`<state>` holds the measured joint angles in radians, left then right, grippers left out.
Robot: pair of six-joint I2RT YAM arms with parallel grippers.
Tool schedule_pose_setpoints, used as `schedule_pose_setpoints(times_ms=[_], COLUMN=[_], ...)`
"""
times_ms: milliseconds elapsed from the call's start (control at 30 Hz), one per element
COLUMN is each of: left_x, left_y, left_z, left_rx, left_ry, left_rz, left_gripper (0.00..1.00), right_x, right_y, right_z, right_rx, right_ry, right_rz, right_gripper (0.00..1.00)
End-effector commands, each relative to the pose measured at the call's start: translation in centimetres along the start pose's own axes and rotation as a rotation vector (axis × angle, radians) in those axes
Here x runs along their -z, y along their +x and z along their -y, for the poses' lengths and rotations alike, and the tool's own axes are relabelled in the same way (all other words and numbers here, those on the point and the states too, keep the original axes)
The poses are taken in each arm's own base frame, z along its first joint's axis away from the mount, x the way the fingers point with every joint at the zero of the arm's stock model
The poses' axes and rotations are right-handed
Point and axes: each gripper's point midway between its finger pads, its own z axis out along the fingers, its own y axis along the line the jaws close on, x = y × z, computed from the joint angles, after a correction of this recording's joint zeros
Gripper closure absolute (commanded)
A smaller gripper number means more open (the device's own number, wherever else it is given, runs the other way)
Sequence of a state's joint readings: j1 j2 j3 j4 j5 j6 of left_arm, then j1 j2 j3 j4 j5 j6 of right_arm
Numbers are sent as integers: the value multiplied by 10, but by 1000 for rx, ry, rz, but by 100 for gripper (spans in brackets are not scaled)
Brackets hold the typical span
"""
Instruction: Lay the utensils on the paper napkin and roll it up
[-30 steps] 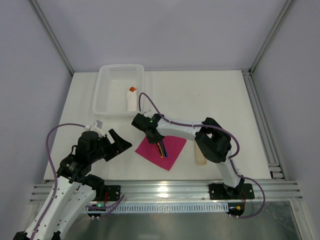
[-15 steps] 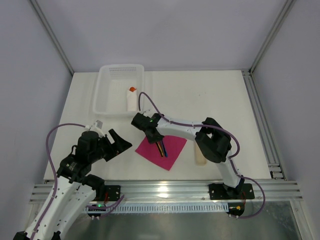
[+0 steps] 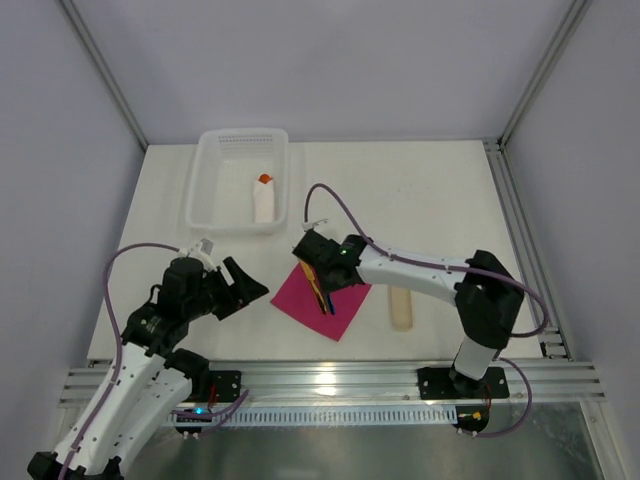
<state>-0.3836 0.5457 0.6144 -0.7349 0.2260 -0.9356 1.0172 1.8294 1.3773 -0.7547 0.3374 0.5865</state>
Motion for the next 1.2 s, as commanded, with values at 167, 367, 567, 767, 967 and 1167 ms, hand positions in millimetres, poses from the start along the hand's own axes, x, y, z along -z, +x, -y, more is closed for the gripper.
schedule_pose_setpoints(times_ms=[167, 367, 567, 767, 967, 1167], left_x=[-35, -65, -88, -105, -108, -110], left_y=[5, 14, 15, 21, 25, 32], left_z=[3, 2, 11, 22, 25, 26], left_rx=[37, 34, 18, 8, -11, -35], left_ry=[56, 5, -34, -47, -48, -53], left_rz=[-46, -97, -110, -131, -135, -135], left_gripper=[29, 30, 33, 36, 36, 36], right_x=[26, 28, 26, 25, 26, 32], right_y=[54, 76, 95, 113, 123, 127], right_z=[26, 32, 19, -3, -5, -18], right_rx=[-122, -162, -205, -335, -396, -419], right_ry=[-178, -248, -365, -524, -567, -611], right_rz=[52, 61, 30, -8, -20, -40], right_gripper=[64, 58, 54, 47, 47, 47])
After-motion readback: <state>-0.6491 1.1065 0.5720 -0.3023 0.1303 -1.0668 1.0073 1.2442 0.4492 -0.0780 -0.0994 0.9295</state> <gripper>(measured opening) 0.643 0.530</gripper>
